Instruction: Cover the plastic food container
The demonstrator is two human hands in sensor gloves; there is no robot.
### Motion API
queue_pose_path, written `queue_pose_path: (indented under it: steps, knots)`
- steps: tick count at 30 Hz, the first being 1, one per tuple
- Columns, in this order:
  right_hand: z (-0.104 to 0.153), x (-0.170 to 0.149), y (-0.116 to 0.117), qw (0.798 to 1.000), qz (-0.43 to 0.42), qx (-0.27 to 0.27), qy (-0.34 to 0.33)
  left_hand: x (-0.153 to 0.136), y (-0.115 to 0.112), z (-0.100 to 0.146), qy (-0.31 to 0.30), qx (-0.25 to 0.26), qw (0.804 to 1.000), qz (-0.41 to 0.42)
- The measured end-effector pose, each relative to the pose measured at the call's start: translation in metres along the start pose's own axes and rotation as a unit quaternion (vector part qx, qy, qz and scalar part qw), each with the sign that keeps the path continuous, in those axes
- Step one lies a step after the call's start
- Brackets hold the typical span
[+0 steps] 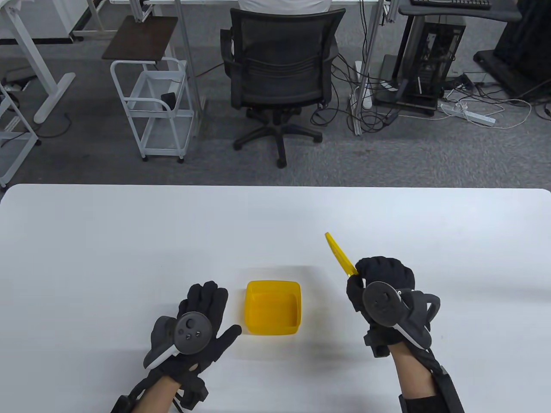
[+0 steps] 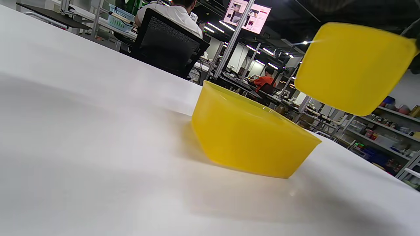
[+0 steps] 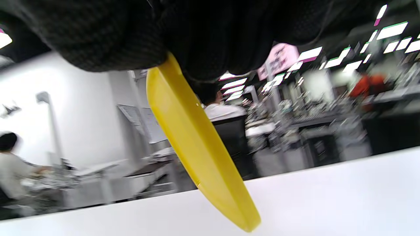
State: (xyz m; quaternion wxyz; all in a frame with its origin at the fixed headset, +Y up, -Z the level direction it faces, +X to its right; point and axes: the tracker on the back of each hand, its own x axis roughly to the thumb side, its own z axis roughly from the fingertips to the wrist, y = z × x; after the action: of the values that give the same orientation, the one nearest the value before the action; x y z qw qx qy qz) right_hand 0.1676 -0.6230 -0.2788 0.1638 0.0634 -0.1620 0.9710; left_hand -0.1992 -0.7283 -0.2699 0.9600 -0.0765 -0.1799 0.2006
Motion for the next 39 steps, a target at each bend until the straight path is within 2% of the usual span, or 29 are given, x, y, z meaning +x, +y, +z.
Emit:
queue_pose_path:
  steps: [2, 4, 5, 8, 9, 12, 17, 18, 20, 23, 25, 27, 29, 31, 32, 35, 39]
  knots:
    - [0.005, 0.009, -0.004, 0.997, -0.061, 0.035, -0.027, 0.003, -0.002, -0.001, -0.016, 0.009, 1.0, 0.017]
    - [0.008, 0.015, -0.003, 0.986, -0.134, 0.087, -0.056, 0.004, -0.003, -0.002, -0.031, 0.016, 0.999, 0.033]
    - [0.011, 0.02, 0.001, 0.971, -0.195, 0.121, -0.074, 0.006, -0.003, -0.002, -0.044, 0.023, 0.998, 0.045]
    - [0.017, 0.028, 0.011, 0.947, -0.262, 0.159, -0.094, 0.009, 0.001, 0.002, -0.074, 0.058, 0.992, 0.082]
    - [0.018, 0.03, 0.016, 0.939, -0.282, 0.171, -0.098, 0.011, 0.003, 0.004, -0.088, 0.079, 0.987, 0.104]
    - [0.019, 0.032, 0.028, 0.92, -0.327, 0.195, -0.097, 0.014, 0.006, 0.006, -0.102, 0.096, 0.981, 0.131]
    - [0.016, 0.024, 0.05, 0.892, -0.393, 0.213, -0.072, 0.016, 0.002, 0.005, -0.088, 0.099, 0.985, 0.107]
    - [0.016, 0.023, 0.055, 0.896, -0.387, 0.208, -0.067, 0.016, 0.001, 0.005, -0.078, 0.098, 0.987, 0.1]
    - [0.019, 0.021, 0.059, 0.922, -0.345, 0.165, -0.056, 0.015, -0.001, 0.003, -0.052, 0.092, 0.99, 0.089]
    - [0.019, 0.014, 0.055, 0.966, -0.216, 0.129, -0.058, 0.011, -0.004, -0.001, -0.032, 0.054, 0.991, 0.118]
    - [0.021, 0.008, 0.051, 0.986, -0.13, 0.098, -0.04, 0.009, -0.005, 0.0, -0.02, 0.047, 0.99, 0.132]
    - [0.027, 0.002, 0.053, 0.996, -0.046, 0.062, -0.032, 0.007, -0.003, 0.001, -0.015, 0.046, 0.989, 0.138]
    - [0.037, -0.007, 0.062, 0.999, 0.024, 0.036, -0.025, 0.006, -0.003, 0.003, -0.007, 0.05, 0.989, 0.141]
    - [0.044, -0.017, 0.075, 0.995, 0.056, 0.078, -0.02, 0.005, -0.003, 0.003, 0.001, 0.049, 0.988, 0.144]
    - [0.047, -0.023, 0.081, 0.992, 0.059, 0.11, -0.006, 0.005, -0.003, 0.004, 0.008, 0.051, 0.988, 0.145]
    - [0.048, -0.032, 0.095, 0.986, 0.054, 0.159, 0.016, 0.005, -0.004, 0.007, 0.024, 0.057, 0.988, 0.141]
    - [0.048, -0.03, 0.102, 0.981, 0.074, 0.181, 0.015, 0.008, 0.001, 0.01, 0.049, 0.079, 0.987, 0.13]
